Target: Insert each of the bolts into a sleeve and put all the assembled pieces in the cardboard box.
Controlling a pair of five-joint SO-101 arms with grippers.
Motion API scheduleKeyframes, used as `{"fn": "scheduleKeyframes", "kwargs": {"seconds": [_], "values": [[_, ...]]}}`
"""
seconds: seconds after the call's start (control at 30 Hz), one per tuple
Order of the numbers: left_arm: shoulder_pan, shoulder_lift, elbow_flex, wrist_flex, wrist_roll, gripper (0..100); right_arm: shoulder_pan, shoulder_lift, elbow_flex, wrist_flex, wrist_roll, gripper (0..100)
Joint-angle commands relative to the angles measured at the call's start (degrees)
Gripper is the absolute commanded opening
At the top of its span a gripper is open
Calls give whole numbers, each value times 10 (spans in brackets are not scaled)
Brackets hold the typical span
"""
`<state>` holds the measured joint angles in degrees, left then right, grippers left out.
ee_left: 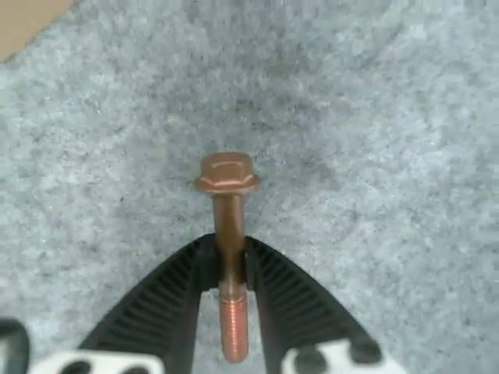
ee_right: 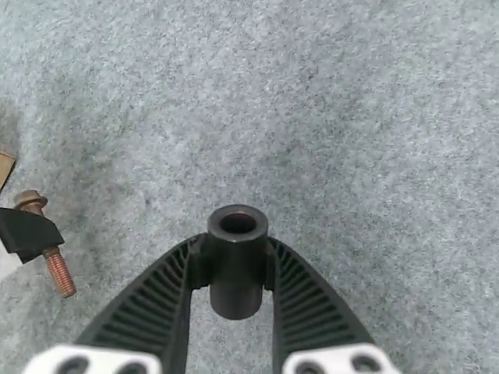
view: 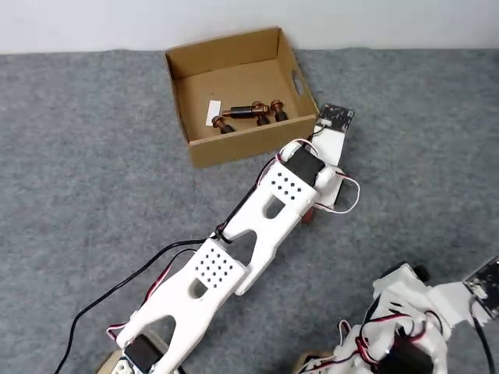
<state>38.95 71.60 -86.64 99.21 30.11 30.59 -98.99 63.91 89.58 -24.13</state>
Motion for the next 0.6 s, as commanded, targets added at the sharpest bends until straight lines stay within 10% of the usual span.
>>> {"fn": "scheduleKeyframes", "kwargs": {"seconds": [0.0,0.57], "values": [[-8,-93,-33,16,4,5,3,-2,-5,-13,8,8],[-13,-409,200,15,-94,5,-34,-2,-9,-9,8,8]]}}
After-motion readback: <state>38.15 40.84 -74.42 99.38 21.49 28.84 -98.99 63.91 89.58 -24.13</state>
